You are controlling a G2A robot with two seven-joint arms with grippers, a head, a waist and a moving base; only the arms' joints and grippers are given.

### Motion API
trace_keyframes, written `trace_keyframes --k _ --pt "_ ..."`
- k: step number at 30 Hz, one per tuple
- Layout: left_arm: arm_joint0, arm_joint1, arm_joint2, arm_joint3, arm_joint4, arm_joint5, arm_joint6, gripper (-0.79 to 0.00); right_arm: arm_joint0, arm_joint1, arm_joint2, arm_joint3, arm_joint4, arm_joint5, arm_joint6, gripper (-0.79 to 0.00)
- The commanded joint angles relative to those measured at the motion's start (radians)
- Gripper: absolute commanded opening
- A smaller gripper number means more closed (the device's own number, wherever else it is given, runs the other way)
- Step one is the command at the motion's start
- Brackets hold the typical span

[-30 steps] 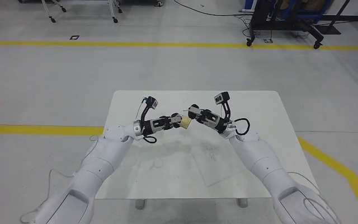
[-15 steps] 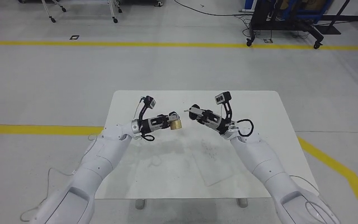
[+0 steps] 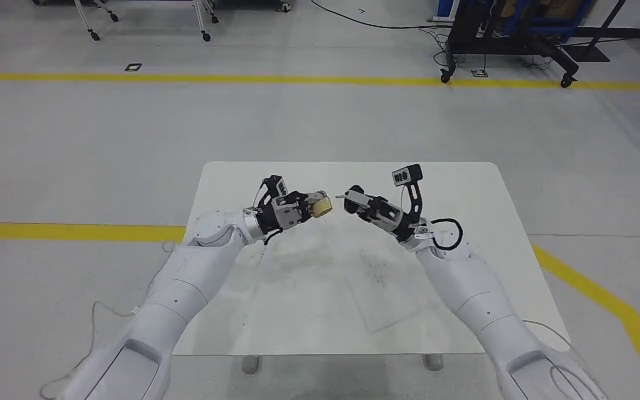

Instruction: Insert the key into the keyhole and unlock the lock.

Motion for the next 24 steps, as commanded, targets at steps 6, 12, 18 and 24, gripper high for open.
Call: trace_keyframes --k 6,12,18,24 --pt "-0.052 0.002 0.011 0.000 0.081 0.268 0.076 -0.785 -0.111 0.068 0.164 -0.169 -0.310 -0.041 -0.054 -0.785" --pt "-0.052 0.002 0.011 0.000 0.081 0.268 0.076 -0.785 -0.111 0.068 0.164 -0.169 -0.310 -0.041 -0.054 -0.785" --pt "-0.052 0.002 0.011 0.000 0.081 0.268 0.076 -0.785 -0.111 0.068 0.164 -0.169 -0.310 -0.041 -0.054 -0.785" --pt "-0.038 0.002 0.028 -0.022 0.112 0.309 0.075 -0.785 -0.106 0.073 0.163 -0.241 -0.452 -0.090 -0.090 -0.785"
